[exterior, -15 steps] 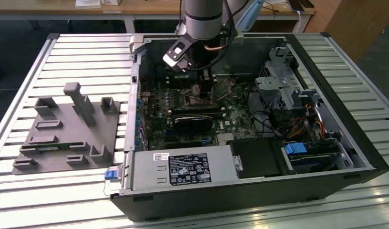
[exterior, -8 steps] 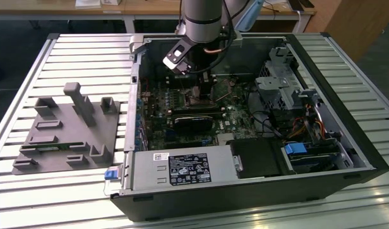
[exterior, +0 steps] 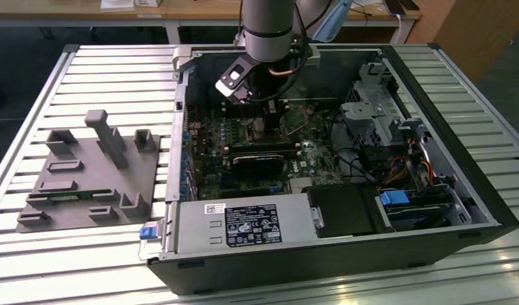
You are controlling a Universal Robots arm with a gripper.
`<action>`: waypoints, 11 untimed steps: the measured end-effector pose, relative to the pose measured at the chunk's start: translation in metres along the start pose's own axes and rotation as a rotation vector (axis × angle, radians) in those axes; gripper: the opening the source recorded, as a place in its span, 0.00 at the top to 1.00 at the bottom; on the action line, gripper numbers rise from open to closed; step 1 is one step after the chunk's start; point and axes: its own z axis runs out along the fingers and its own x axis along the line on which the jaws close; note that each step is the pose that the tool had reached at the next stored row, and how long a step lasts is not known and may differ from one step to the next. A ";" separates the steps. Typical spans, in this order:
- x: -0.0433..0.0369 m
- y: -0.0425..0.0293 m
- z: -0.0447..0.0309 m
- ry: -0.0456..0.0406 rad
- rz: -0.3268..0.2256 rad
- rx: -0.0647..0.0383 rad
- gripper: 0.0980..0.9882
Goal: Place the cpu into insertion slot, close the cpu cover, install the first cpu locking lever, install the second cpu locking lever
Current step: 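Place the cpu into insertion slot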
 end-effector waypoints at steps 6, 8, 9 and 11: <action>0.0001 -0.0006 0.0054 0.0001 -0.001 0.000 0.51; 0.0002 -0.0007 0.0065 0.0002 -0.003 0.000 0.51; 0.0002 -0.0007 0.0070 0.0003 -0.004 0.000 0.51; 0.0004 -0.0008 0.0084 0.0003 -0.006 0.000 0.51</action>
